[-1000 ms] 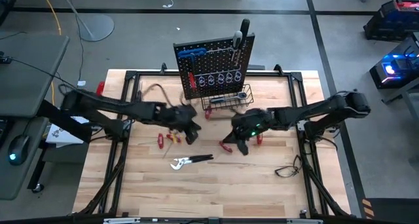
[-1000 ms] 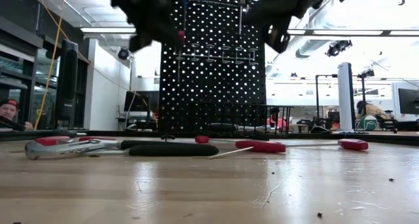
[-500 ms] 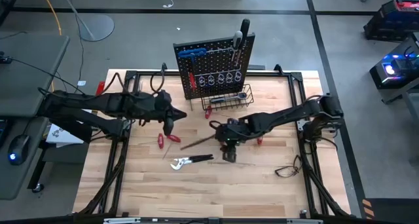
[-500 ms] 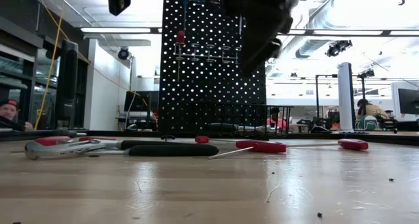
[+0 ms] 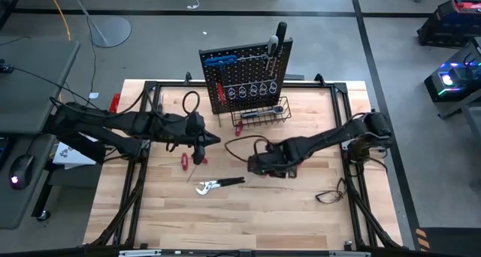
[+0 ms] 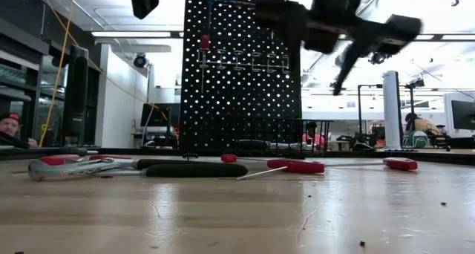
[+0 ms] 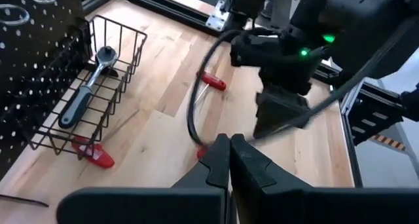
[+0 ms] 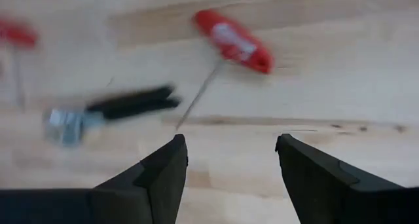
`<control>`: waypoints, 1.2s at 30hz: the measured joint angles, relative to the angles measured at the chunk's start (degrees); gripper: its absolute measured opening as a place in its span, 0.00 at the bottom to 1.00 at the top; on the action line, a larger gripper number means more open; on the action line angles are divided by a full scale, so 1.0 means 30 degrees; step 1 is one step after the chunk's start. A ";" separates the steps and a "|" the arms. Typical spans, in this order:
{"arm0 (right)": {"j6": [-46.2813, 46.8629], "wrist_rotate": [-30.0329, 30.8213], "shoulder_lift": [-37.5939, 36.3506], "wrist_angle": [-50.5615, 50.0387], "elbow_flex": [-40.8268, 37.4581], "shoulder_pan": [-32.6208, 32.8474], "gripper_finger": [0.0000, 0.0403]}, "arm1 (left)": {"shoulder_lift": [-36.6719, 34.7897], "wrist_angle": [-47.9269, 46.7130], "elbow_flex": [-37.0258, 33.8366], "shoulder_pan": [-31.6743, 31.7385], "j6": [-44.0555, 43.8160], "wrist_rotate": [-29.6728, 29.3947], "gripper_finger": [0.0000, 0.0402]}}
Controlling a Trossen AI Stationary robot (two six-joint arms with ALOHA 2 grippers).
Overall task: Hang tools onto peg board
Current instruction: Hang the red allen wrench on the peg board
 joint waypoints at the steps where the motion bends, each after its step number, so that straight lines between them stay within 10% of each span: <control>1: 0.1396 0.0216 0.0000 -0.0006 -0.0292 0.0174 0.56 | 0.0007 -0.0014 0.0000 -0.0049 0.0000 0.0035 0.00; 6: 0.6320 0.0925 0.0000 0.3140 -0.2133 0.0618 0.56 | -0.0008 0.0109 0.0000 -0.0072 0.0335 0.0268 0.00; 27: 0.5526 -0.4402 0.4708 0.6495 -0.2621 -0.2242 0.54 | -0.0008 0.0401 0.0000 -0.0072 -0.0223 0.0801 0.00; 36: 0.0920 -0.4780 0.4889 0.3146 -0.2613 -0.1990 0.05 | -0.0008 0.0394 0.0000 -0.0072 -0.0663 0.0800 0.00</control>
